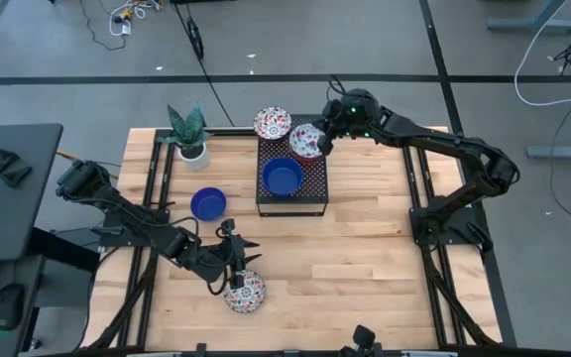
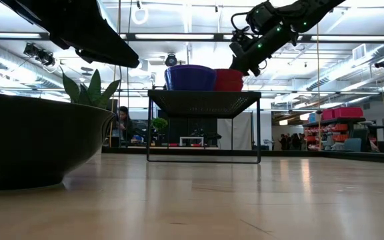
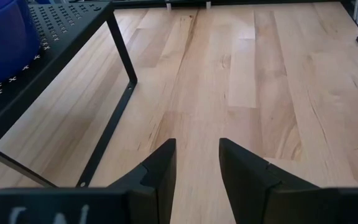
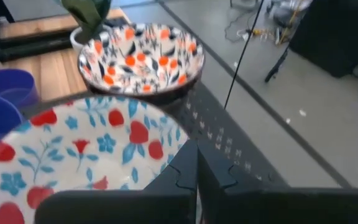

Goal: Pick & Place Mini bowls
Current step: Stack the red patterned bowl on top of the other red patterned bowls on the shelf, then stack the blue bowl on top of the blue bowls on the shelf

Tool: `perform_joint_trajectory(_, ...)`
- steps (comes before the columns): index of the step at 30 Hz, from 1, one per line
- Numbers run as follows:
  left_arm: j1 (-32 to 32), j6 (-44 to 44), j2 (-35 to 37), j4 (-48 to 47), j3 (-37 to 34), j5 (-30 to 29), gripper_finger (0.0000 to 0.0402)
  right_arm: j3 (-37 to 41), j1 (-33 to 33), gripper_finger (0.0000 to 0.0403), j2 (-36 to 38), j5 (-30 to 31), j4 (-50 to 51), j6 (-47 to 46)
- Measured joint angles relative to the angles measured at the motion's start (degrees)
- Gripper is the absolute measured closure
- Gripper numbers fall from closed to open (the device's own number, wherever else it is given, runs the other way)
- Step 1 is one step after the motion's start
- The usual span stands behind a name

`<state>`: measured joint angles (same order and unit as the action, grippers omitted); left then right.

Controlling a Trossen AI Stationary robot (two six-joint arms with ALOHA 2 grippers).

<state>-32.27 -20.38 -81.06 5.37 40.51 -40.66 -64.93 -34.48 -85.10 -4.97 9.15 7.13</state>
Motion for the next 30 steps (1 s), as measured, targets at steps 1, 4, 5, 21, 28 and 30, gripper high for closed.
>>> perform_joint_trajectory(1,0.0,0.0,0.0,0.0,0.0,0.0,0.0275,0.0,0.1,0.0399,0.1,0.0,-0.7,0.3)
perform_joint_trajectory(4,0.0,0.0,0.0,0.0,0.0,0.0,0.0275,0.0,0.9,0.0399,1.3,0.0,-2.9,0.7)
perform_joint_trajectory(5,0.0,0.0,0.0,0.0,0.0,0.0,0.0275,0.0,1.4,0.0399,2.1,0.0,-3.1,0.8)
perform_joint_trajectory(21,-0.7,-18.9,12.3,-24.0,0.1,0.0,0.0275,15.7,34.9,0.0399,19.2,-0.4,-6.8,0.1)
perform_joint_trajectory(28,-0.7,-25.2,17.5,-39.0,0.1,0.0,0.0275,33.1,51.9,0.0399,21.5,2.1,-23.5,-6.9)
perform_joint_trajectory(30,-0.4,-22.8,17.8,-40.9,0.0,-0.1,0.0275,37.8,55.5,0.0399,20.6,5.7,-31.2,-10.0)
